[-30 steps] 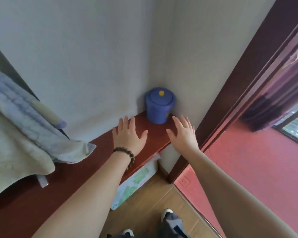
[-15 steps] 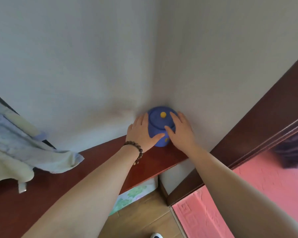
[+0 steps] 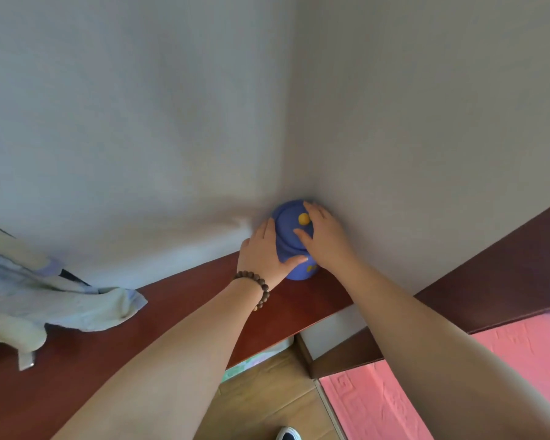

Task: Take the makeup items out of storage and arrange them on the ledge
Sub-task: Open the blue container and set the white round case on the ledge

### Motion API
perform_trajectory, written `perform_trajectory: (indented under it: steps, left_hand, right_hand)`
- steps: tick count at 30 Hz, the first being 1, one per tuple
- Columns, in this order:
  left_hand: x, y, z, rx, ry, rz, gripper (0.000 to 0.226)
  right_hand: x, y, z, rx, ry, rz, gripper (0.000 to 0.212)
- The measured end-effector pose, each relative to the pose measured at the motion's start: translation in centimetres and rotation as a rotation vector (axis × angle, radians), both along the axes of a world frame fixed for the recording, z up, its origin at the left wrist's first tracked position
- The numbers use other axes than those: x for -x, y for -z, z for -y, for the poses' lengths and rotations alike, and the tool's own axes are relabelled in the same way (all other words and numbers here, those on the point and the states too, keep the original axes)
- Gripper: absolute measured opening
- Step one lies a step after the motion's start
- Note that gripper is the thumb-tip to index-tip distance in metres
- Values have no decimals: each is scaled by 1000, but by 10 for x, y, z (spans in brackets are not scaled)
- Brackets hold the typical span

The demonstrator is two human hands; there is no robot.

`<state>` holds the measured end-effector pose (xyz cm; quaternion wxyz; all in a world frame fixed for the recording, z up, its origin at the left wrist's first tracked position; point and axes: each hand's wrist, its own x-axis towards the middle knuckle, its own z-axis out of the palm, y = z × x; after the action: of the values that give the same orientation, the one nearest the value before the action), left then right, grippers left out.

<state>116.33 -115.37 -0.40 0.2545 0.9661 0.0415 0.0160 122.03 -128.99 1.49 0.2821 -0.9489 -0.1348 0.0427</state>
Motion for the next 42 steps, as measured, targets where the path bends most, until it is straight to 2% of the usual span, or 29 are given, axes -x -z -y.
perform_trajectory:
  steps: [2, 6, 11, 16, 23, 30, 35, 42]
  left_hand:
    - [0, 0, 0, 13, 0, 1, 105]
    - [2, -2, 1, 45, -7, 10, 102]
    - [12, -1, 0, 49, -10, 11, 103]
    - [16, -2, -2, 96, -24, 20, 98]
    - [18, -6, -5, 131, -1, 51, 92]
    - [11, -10, -15, 141, 66, 14, 103]
    - [5, -12, -24, 121, 121, -23, 102]
    - [1, -6, -27, 91, 130, -21, 105]
  right_hand:
    - [0, 3, -1, -9, 38, 3, 55]
    - [0, 6, -2, -23, 100, 99, 27]
    - [9, 5, -1, -34, 94, 143, 15]
    - [18, -3, 0, -60, 138, 114, 18]
    - [51, -15, 10, -242, 216, 183, 14]
    - [103, -11, 31, -296, 361, 187, 22]
    - [141, 29, 33, -214, 419, 210, 24]
    - [141, 83, 28, -66, 461, 37, 29]
